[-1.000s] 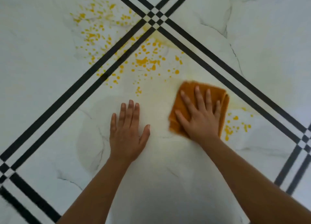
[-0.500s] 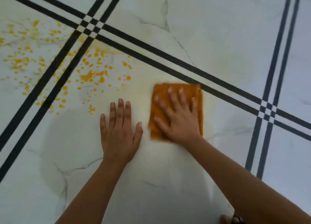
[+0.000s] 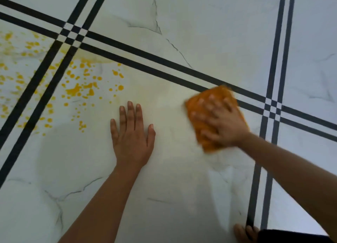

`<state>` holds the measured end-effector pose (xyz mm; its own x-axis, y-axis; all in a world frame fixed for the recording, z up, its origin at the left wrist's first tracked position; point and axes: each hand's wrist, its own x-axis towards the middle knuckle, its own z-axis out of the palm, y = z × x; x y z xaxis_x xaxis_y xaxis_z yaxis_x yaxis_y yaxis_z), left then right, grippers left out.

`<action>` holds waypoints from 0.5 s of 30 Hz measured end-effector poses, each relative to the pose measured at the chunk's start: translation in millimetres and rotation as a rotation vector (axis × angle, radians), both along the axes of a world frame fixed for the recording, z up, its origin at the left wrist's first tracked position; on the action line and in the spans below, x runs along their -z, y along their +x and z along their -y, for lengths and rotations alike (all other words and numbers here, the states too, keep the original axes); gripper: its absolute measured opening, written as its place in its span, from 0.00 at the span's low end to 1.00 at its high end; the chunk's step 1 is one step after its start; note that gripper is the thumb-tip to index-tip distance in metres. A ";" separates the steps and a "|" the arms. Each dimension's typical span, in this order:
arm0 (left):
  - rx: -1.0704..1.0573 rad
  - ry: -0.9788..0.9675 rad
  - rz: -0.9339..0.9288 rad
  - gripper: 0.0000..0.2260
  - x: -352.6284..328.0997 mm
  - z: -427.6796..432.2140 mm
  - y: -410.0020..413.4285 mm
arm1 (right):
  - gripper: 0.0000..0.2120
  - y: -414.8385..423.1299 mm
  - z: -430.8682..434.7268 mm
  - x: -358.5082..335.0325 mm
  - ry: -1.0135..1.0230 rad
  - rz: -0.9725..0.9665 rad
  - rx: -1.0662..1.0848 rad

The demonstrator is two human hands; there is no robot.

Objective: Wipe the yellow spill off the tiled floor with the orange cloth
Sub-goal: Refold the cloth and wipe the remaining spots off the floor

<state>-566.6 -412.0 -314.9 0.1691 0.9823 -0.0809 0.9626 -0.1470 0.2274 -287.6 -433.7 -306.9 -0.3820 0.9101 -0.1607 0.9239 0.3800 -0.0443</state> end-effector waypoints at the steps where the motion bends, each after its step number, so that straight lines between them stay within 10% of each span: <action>1: 0.015 0.004 0.001 0.28 -0.6 1.4 1.1 | 0.27 9.7 -17.4 -1.8 0.016 -0.031 0.277; 4: 0.065 0.036 0.010 0.28 -1.6 -0.9 7.7 | 0.27 -29.9 -56.2 -2.3 -0.033 -0.055 0.783; 9: 0.025 0.021 0.030 0.28 -0.7 -6.2 9.4 | 0.27 -28.2 8.1 -0.7 -0.059 -0.029 -0.156; 15: 0.008 0.033 -0.001 0.28 3.6 11.1 -7.3 | 0.27 -81.6 -70.6 -1.4 -0.039 -0.058 0.584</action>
<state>-573.9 -423.1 -318.5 0.1767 0.9831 -0.0481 0.9617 -0.1620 0.2213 -369.2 -363.2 -305.4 0.1720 0.9663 -0.1917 0.9754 -0.1943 -0.1045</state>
